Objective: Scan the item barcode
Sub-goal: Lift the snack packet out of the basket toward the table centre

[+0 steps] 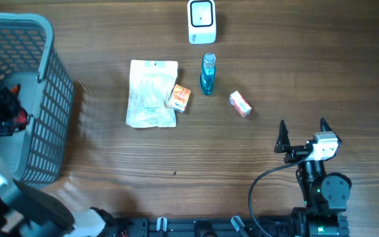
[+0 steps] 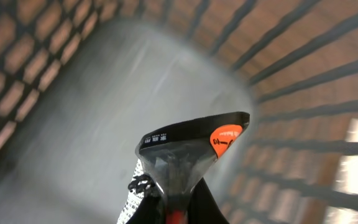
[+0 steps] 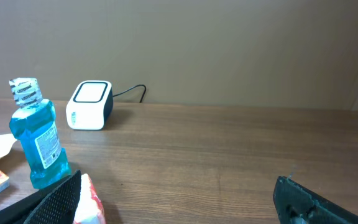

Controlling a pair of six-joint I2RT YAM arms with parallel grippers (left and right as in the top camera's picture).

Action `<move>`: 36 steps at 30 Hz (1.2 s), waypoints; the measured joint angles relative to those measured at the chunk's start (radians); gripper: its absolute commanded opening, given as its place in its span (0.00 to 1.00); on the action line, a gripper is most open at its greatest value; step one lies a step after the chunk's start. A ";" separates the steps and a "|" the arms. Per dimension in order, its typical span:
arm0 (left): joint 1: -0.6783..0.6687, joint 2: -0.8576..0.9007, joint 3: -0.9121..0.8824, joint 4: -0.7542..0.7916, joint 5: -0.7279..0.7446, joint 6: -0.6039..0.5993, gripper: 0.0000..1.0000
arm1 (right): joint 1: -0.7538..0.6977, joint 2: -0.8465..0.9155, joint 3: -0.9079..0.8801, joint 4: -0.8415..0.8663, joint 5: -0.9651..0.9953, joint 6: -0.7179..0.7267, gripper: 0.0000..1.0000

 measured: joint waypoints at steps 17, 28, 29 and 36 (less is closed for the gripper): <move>-0.233 -0.391 0.009 0.297 0.713 -0.533 0.04 | 0.000 0.000 0.000 0.000 0.000 0.000 1.00; -0.782 -0.306 0.015 -0.019 0.331 -0.618 0.04 | 0.000 0.000 0.000 0.000 0.000 0.000 1.00; -0.836 -0.276 0.015 -0.046 0.243 -0.643 0.04 | 0.000 0.000 0.000 0.000 0.000 0.000 1.00; -1.043 -0.054 0.015 -0.058 -0.014 -0.776 0.04 | 0.000 0.000 0.000 0.000 0.000 0.000 1.00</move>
